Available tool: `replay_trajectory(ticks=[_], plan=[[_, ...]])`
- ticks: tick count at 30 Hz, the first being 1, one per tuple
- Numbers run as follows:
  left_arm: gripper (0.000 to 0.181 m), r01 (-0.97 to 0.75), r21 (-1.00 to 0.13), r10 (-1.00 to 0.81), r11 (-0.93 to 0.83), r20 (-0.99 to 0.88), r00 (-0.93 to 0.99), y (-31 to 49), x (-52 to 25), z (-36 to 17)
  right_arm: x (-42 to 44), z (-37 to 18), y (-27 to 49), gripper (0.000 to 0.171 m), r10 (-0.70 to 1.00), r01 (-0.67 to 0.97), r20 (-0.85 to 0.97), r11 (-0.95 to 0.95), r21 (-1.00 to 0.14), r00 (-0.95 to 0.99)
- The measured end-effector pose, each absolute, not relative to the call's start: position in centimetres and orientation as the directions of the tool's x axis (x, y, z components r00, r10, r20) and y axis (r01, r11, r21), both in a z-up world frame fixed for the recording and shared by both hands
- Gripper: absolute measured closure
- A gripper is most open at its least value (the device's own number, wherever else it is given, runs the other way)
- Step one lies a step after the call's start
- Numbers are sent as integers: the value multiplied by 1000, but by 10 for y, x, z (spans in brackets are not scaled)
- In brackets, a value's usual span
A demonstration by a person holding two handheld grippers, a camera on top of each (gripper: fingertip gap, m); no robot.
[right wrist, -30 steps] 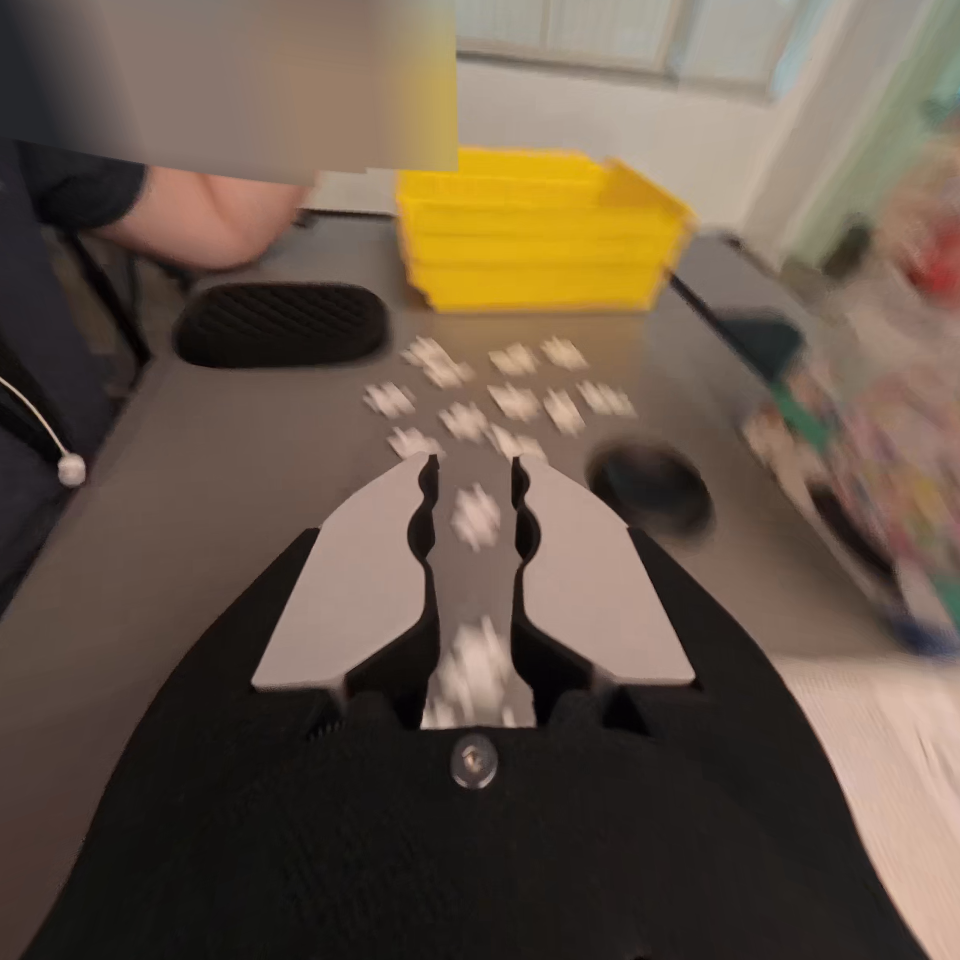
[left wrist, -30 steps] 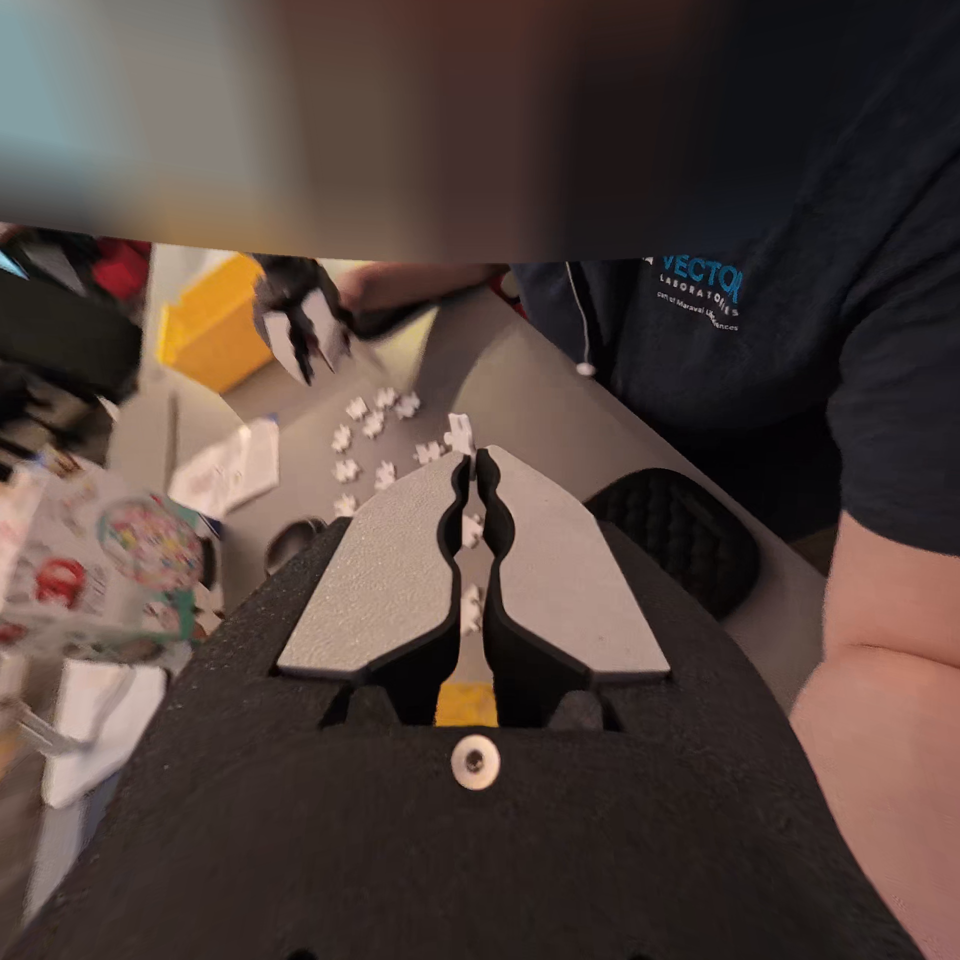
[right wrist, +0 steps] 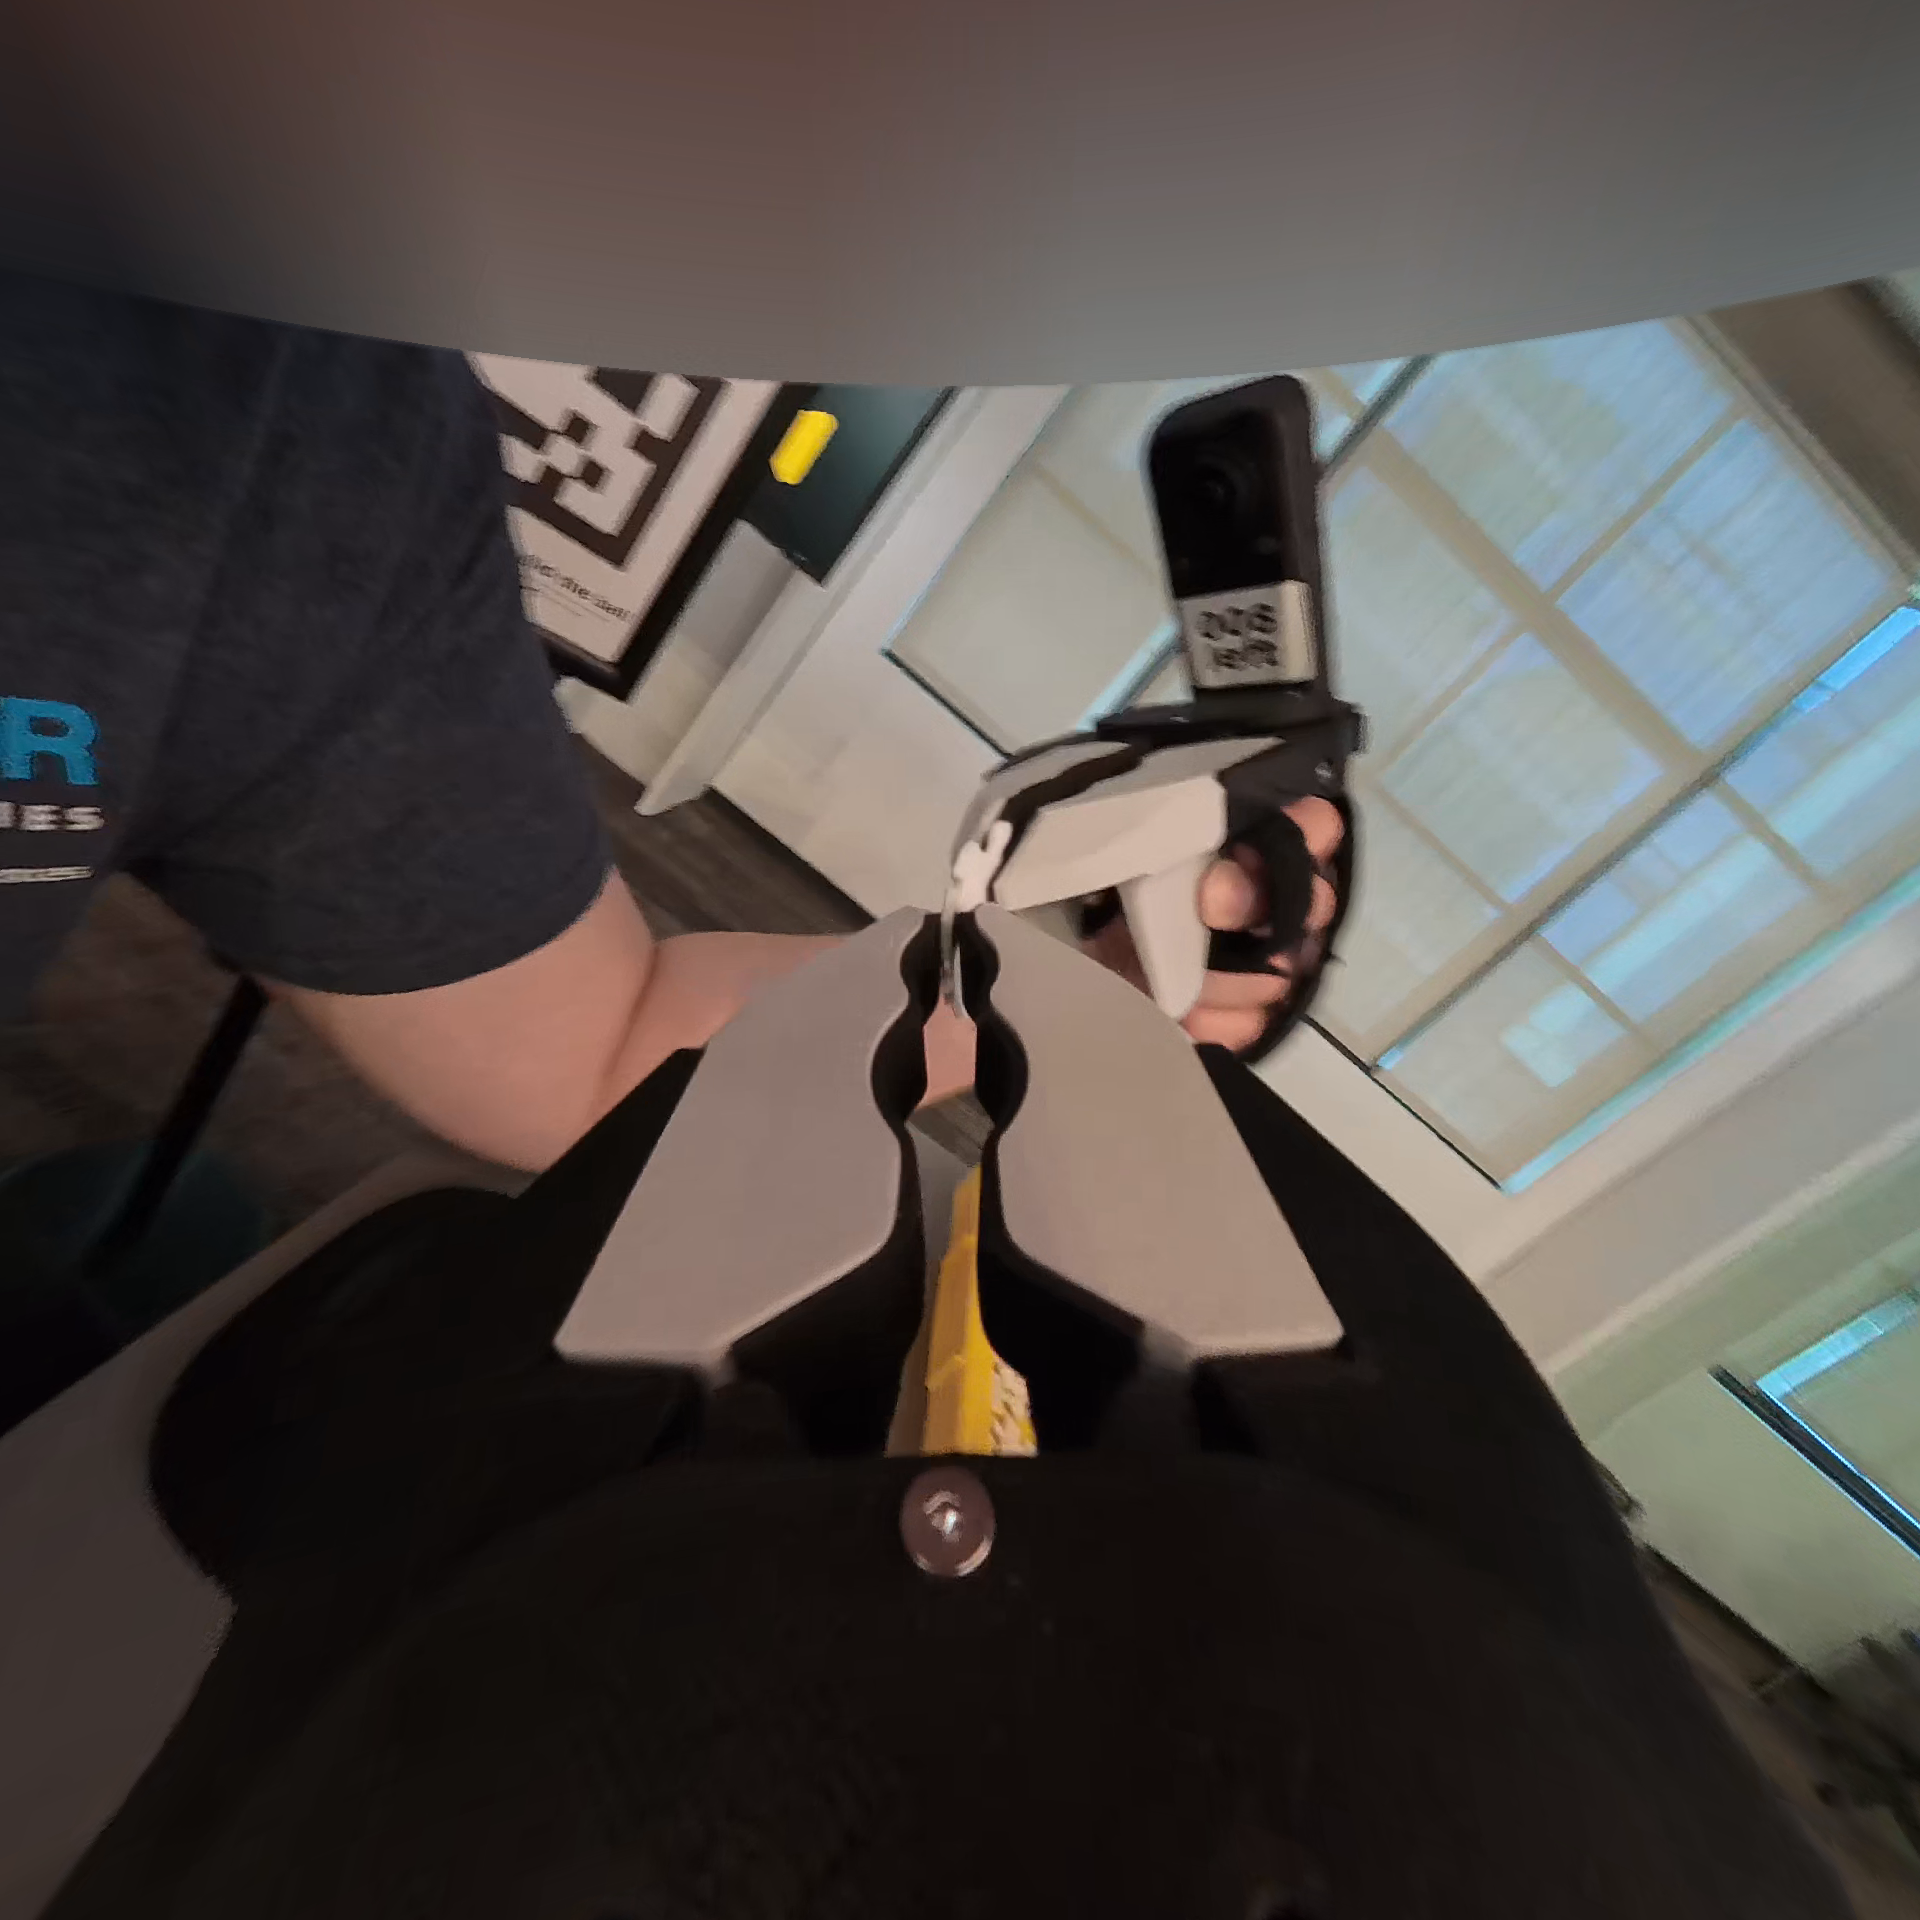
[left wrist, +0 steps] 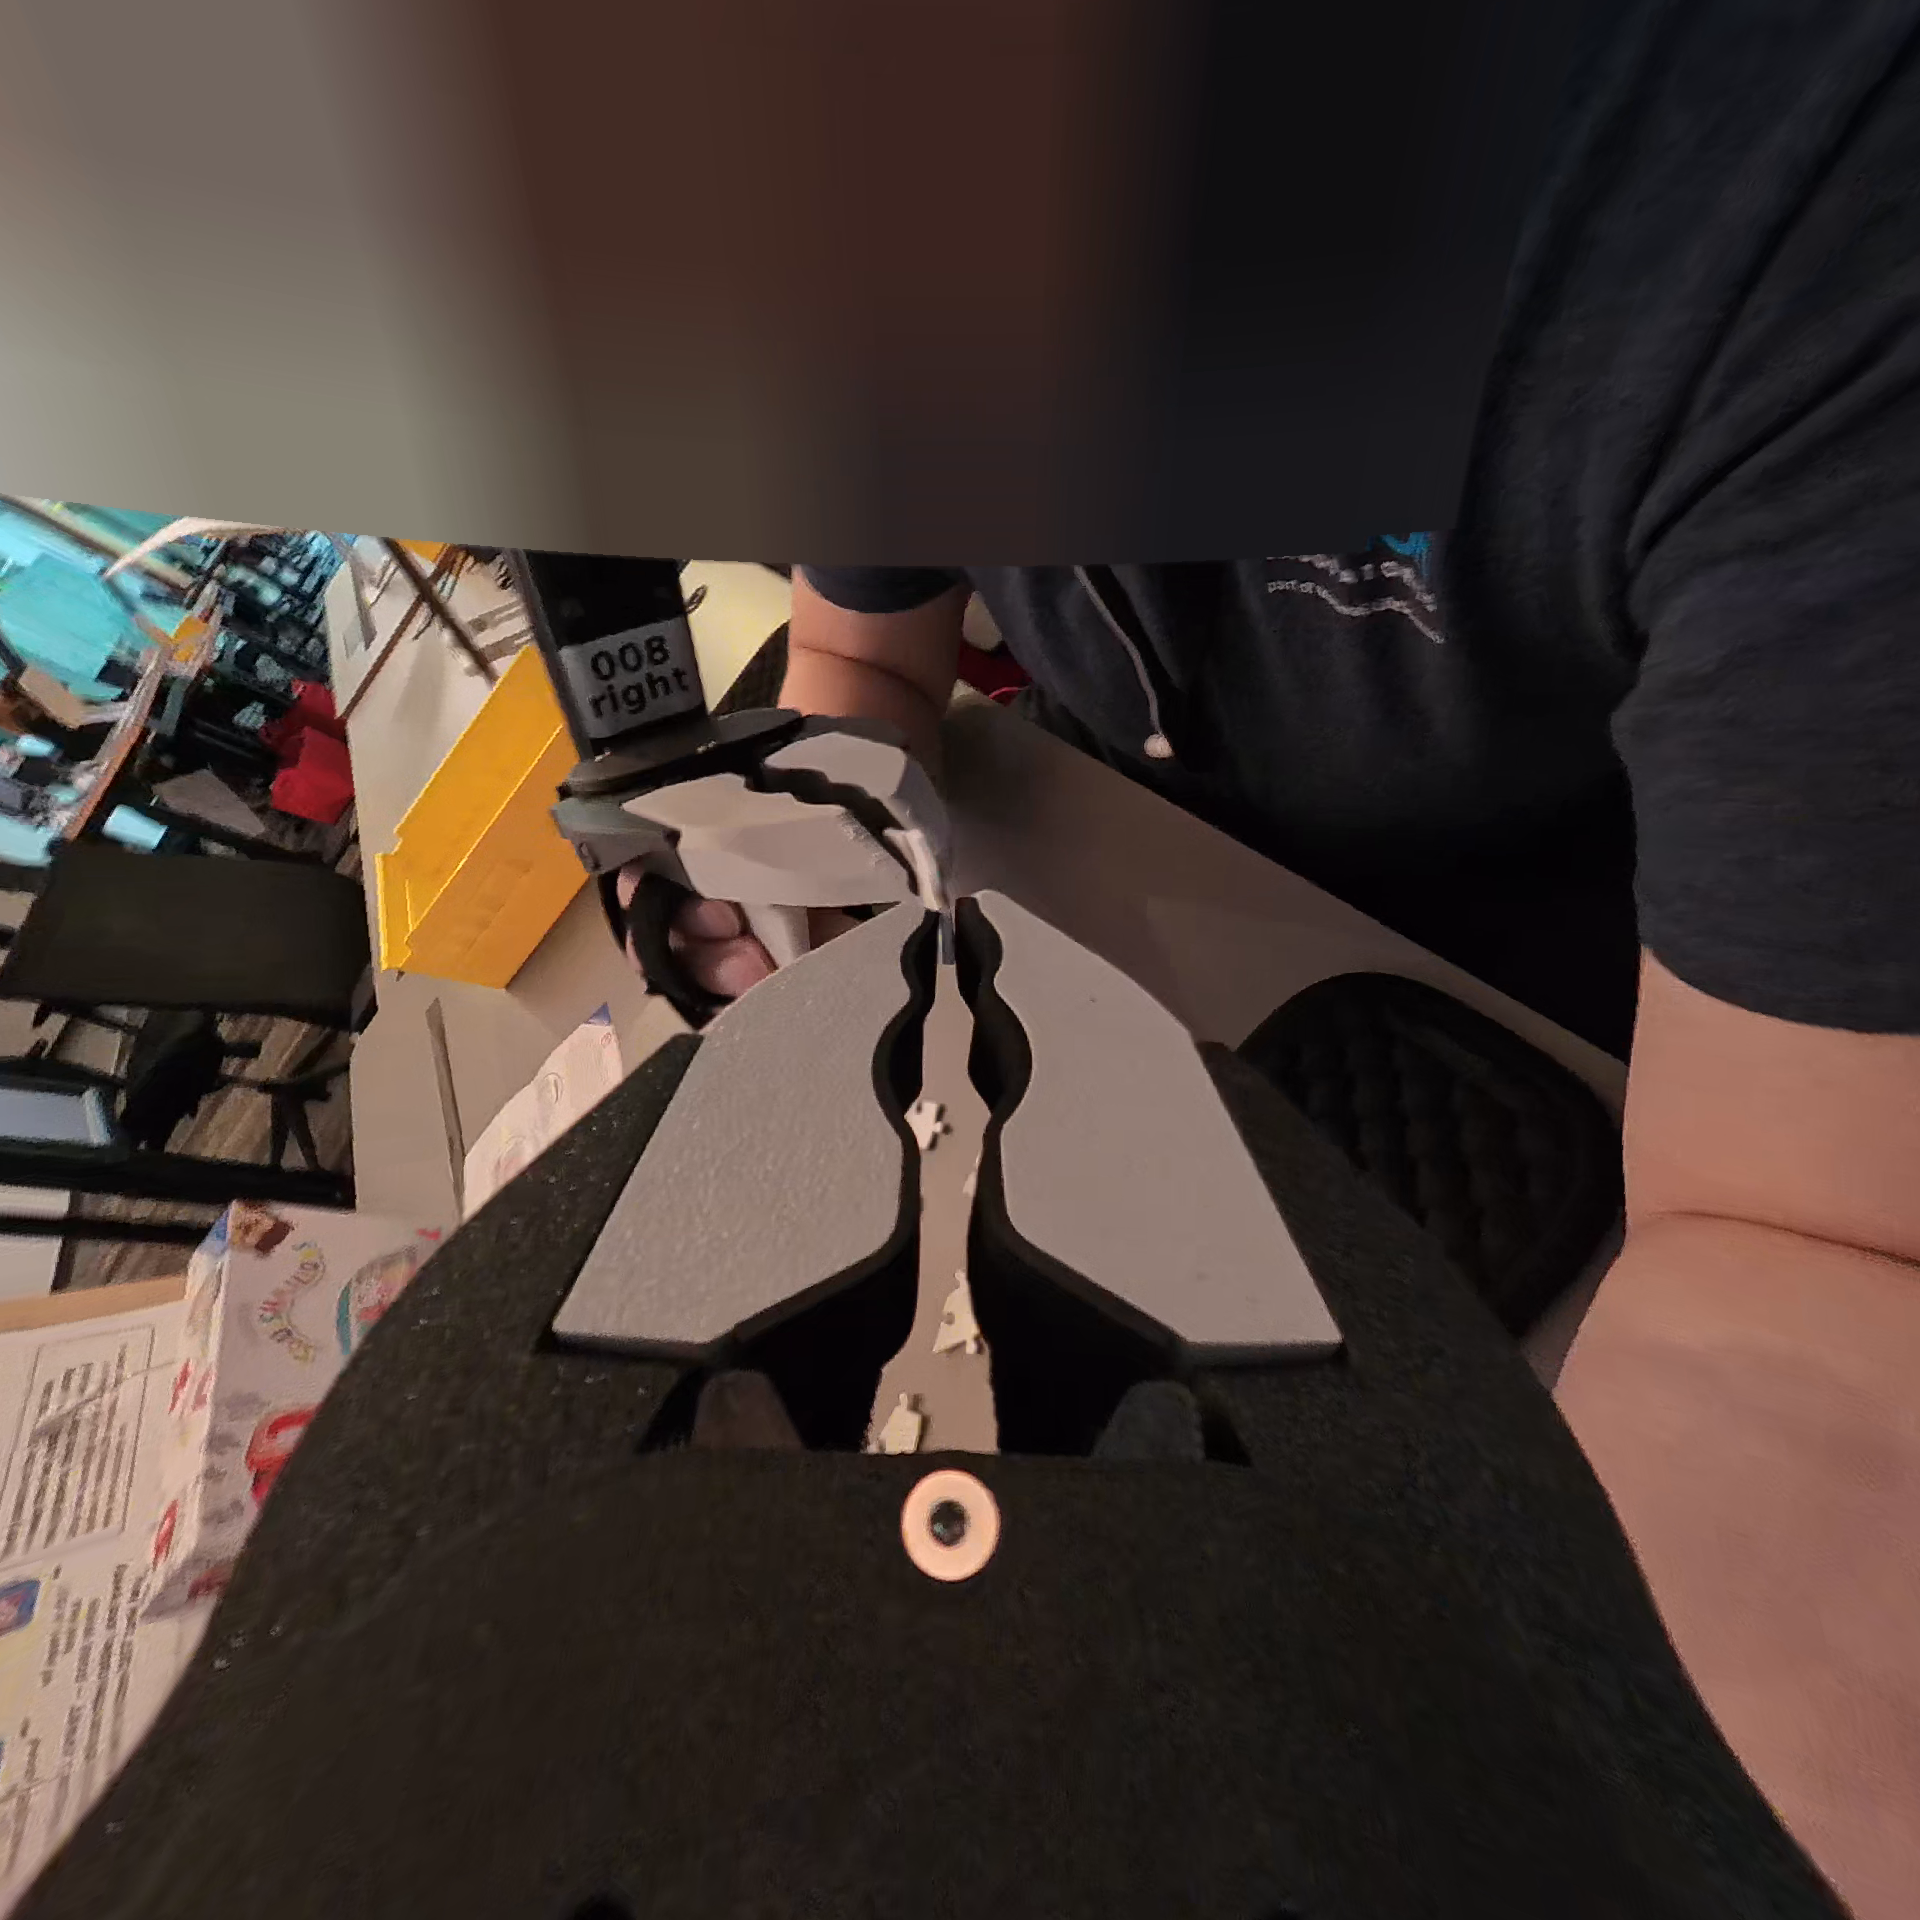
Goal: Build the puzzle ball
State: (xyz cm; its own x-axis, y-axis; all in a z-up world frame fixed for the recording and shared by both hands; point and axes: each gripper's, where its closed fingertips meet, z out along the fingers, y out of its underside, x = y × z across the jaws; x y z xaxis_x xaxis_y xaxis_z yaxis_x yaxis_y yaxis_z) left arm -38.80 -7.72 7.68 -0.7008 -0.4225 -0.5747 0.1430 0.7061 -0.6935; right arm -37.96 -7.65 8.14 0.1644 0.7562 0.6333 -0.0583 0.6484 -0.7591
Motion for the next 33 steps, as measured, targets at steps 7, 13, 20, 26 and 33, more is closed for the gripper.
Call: replay_trajectory(ticks=[7,13,20,26,33], plan=[[163,-241,-712,-719,660,-505,-477,-18,-395,71,-290,34,9,168,808,332,538,452,-828,240],[157,-252,-760,-791,600,-516,-329,-6,-412,90,-239,-51,112,168,847,692,440,125,-711,299],[145,-285,-831,-878,478,-453,-152,15,-428,107,-233,-123,207,168,818,905,487,-90,-416,306],[130,-451,-866,-940,215,-308,145,71,-451,95,-233,-138,222,167,825,913,460,-154,-379,330],[132,-612,-789,-833,-53,-302,463,135,-479,72,-236,-150,213,162,843,924,446,-140,-355,300]])
